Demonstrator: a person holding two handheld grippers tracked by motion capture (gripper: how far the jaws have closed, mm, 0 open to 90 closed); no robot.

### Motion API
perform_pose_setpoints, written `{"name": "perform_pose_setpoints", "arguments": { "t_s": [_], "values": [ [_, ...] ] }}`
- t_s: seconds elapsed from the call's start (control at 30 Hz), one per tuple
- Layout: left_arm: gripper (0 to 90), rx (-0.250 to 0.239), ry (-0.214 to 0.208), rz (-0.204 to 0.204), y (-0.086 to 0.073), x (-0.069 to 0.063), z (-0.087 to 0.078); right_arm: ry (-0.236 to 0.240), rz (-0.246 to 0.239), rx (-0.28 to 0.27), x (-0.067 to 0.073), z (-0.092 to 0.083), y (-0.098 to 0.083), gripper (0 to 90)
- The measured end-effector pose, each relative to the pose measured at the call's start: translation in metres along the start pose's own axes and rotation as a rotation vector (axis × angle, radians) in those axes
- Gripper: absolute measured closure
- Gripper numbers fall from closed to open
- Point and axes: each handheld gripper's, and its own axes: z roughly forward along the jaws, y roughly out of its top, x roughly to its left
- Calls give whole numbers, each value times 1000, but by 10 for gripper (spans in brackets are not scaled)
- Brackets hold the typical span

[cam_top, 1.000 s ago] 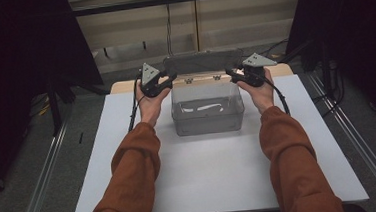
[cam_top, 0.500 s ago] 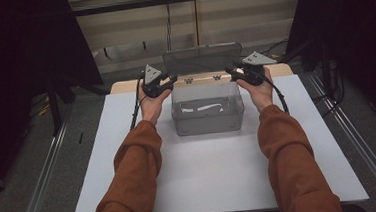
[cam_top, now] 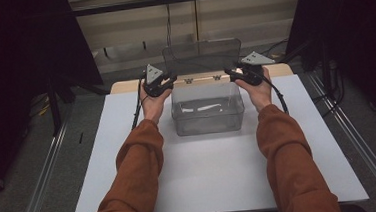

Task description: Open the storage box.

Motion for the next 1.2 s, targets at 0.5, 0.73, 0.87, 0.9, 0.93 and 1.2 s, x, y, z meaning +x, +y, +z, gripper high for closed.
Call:
{"name": "perform_pose_setpoints", "arguments": {
  "t_s": [0.5,0.73,0.87,0.9,0.93,1.2],
  "values": [
    [728,-2,-1,-8,0,4,4,4,36,22,-7,6,-12,530],
    [721,8,-1,-17,1,5,6,9,40,23,-8,8,-14,577],
    [712,16,2,-12,2,5,8,9,54,21,-8,9,-16,592],
    [707,18,2,-15,2,5,8,8,53,21,-8,10,-16,593],
    [695,17,1,-24,2,5,9,8,51,22,-9,10,-15,592],
    [613,16,-34,-60,1,7,14,12,68,22,-9,15,-15,551]
  ]
}}
